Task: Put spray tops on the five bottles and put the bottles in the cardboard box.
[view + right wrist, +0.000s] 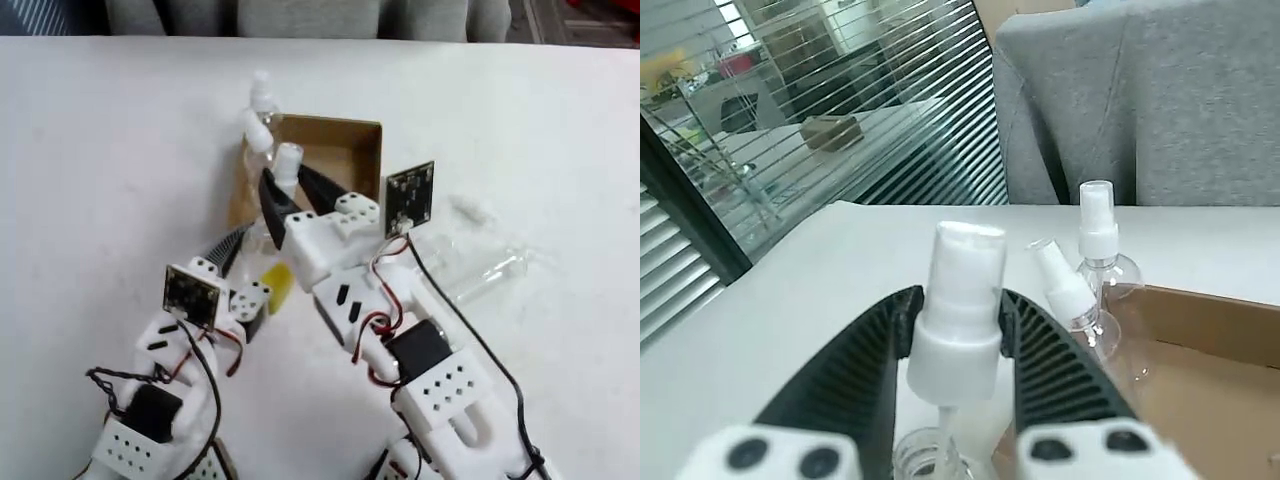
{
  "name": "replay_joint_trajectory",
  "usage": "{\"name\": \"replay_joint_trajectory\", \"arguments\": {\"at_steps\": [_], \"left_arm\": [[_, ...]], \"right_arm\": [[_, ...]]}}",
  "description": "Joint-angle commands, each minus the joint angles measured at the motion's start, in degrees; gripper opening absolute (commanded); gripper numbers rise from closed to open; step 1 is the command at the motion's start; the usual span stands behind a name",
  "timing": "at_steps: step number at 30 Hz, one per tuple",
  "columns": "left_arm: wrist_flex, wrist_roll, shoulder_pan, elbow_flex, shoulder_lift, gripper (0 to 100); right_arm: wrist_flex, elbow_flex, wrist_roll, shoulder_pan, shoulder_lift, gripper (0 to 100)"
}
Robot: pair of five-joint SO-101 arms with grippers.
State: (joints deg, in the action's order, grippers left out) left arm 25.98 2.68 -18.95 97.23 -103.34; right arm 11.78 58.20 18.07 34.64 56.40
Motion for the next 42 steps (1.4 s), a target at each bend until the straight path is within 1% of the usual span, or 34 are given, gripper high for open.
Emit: {"name": "replay_joint_trajectory", "arguments": {"at_steps": [1,14,19,24,26,30,32,35,42], "left_arm": [[1.14,-0.79,0.04,-0.26,-1.27,3],[1.14,-0.79,0.04,-0.26,-1.27,3],[1.14,-0.79,0.04,-0.26,-1.27,3],[1.14,-0.79,0.04,-0.26,-1.27,3],[1.14,-0.79,0.04,-0.26,-1.27,3],[1.14,-0.79,0.04,-0.26,-1.27,3],[1.14,-0.79,0.04,-0.26,-1.27,3],[1.14,-0.79,0.04,-0.26,-1.27,3],[1.14,-0.79,0.04,-0.26,-1.27,3]], "right_arm": [[-0.84,-0.35,0.35,0.48,1.1,1.6],[-0.75,2.73,-0.26,4.88,1.1,2.1],[3.3,2.64,-5.45,6.55,1.1,2.2],[5.32,2.29,-6.24,6.81,1.1,2.2],[5.32,2.29,-6.24,6.73,1.1,4.7],[6.11,2.2,-6.24,6.73,1.1,18.0],[7.25,0.7,-6.24,6.73,1.1,20.4],[12.18,-3.96,-6.24,6.64,1.19,20.6],[28.97,-19.43,-5.98,6.64,1.19,20.8]]}}
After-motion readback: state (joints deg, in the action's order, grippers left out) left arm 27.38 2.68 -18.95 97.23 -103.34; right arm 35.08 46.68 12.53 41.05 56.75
